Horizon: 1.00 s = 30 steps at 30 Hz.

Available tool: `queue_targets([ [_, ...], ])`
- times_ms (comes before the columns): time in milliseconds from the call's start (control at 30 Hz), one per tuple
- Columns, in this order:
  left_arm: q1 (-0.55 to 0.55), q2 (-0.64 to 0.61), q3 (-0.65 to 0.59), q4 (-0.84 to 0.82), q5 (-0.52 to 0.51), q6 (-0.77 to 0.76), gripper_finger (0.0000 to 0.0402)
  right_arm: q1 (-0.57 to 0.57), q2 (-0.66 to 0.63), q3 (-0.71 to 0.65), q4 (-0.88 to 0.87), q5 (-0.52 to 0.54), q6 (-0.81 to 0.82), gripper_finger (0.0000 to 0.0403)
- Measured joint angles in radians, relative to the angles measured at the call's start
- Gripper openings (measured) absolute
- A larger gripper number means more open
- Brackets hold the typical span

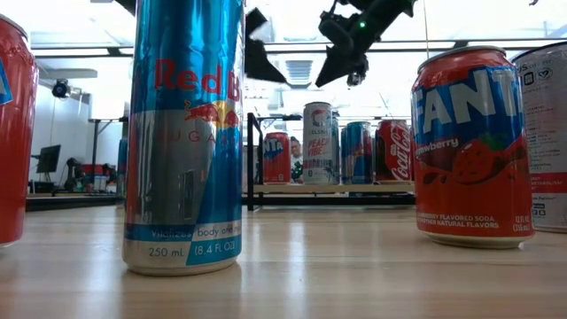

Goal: Place canned beverage on shelf
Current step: Put the white soda can on the shelf

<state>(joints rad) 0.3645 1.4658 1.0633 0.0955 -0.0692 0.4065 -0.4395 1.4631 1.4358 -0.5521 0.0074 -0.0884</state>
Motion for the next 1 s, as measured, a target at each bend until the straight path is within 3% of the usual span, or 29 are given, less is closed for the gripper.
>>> queue_targets([
  [200,-0.001,-0.109,-0.005,0.000,0.026,0.102,0.0000,0.043,0.027,-0.055,0.081,-0.009,-0.006,0.0012],
  [433,0.000,-0.227,-0.020,0.003,0.165,0.124,0.0000,0.046,0.026,-0.134,0.197,-0.004,0.025,0.0012],
  [800,0.000,-0.288,-0.071,0.013,0.161,0.079,0.0000,0.047,0.026,-0.162,0.206,0.076,0.026,0.0012],
  [1000,0.000,-0.288,-0.071,0.017,0.103,0.104,0.0000,0.047,0.026,-0.176,0.209,0.129,0.027,0.0012],
])
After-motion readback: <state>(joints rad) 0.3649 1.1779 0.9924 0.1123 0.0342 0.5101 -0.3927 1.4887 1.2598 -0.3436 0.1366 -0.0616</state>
